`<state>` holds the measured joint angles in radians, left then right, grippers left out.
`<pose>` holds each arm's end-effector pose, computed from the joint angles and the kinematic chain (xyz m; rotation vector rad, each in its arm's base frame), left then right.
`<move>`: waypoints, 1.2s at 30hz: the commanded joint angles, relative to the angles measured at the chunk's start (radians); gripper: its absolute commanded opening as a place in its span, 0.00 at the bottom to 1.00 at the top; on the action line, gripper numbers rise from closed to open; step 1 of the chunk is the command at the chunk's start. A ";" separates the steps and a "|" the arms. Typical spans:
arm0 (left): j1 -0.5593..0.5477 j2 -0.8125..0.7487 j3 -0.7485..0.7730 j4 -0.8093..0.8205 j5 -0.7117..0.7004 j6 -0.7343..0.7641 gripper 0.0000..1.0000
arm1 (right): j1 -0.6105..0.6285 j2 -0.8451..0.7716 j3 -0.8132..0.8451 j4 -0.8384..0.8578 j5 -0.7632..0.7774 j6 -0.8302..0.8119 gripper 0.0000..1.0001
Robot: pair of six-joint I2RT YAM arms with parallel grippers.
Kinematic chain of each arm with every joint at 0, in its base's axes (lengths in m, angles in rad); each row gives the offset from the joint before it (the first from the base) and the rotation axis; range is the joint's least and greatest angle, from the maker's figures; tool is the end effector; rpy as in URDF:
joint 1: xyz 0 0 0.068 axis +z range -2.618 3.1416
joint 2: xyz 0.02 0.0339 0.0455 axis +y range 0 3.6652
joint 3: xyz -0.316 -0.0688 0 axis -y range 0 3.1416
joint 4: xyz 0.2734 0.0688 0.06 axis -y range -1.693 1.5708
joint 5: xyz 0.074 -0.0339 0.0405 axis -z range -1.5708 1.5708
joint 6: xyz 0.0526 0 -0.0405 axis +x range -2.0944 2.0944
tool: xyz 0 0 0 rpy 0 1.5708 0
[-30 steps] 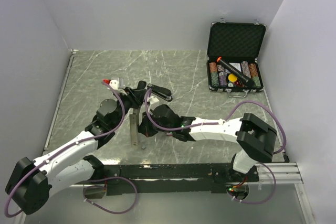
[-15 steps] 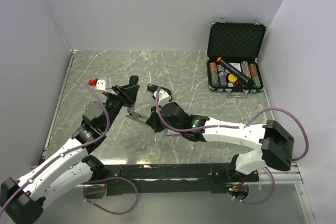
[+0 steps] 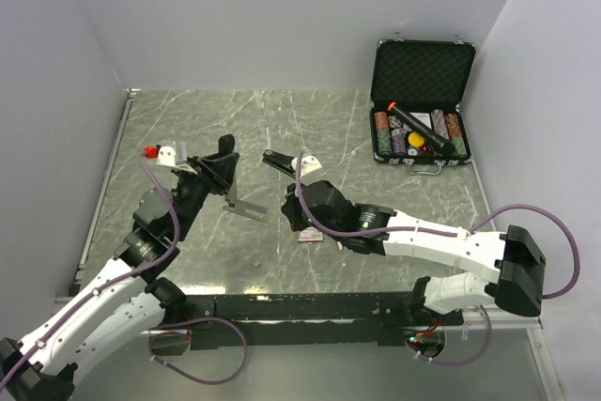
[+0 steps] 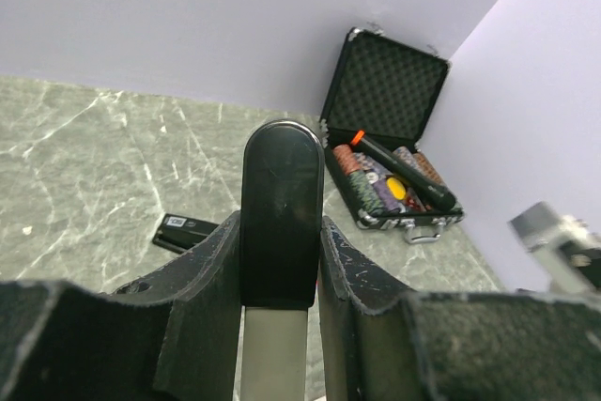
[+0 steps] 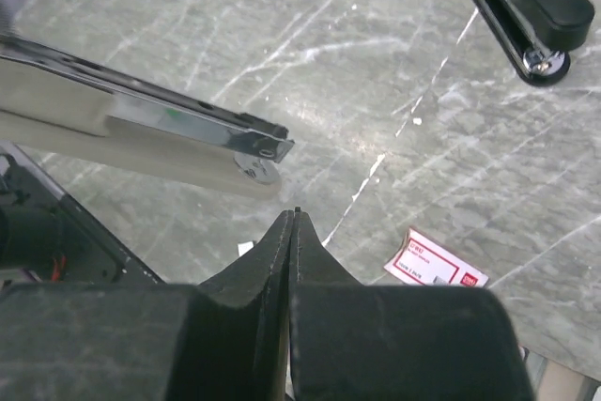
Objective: Unload the staples from the stapler
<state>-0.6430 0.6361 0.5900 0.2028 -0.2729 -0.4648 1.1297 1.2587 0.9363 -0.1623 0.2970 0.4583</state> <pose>0.1404 -0.0875 0.3680 -0.1024 1.4557 -0.7188 0.1468 0.2749 0.3266 -0.5115 2.0403 0.6821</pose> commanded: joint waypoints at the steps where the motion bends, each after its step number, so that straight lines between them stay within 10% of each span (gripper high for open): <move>1: 0.005 -0.053 0.071 0.061 0.034 -0.055 0.01 | 0.007 0.025 0.048 -0.011 -0.005 0.009 0.00; 12: 0.003 -0.099 0.085 0.029 0.040 -0.069 0.01 | 0.008 0.111 0.019 0.130 -0.219 0.115 0.00; 36: 0.005 -0.167 0.050 -0.097 0.264 -0.136 0.01 | -0.114 0.099 0.185 0.099 -0.183 -0.121 0.00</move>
<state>-0.6415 0.4690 0.6140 0.0311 -0.0792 -0.5694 1.0195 1.4063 1.0424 -0.0570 0.1177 0.4114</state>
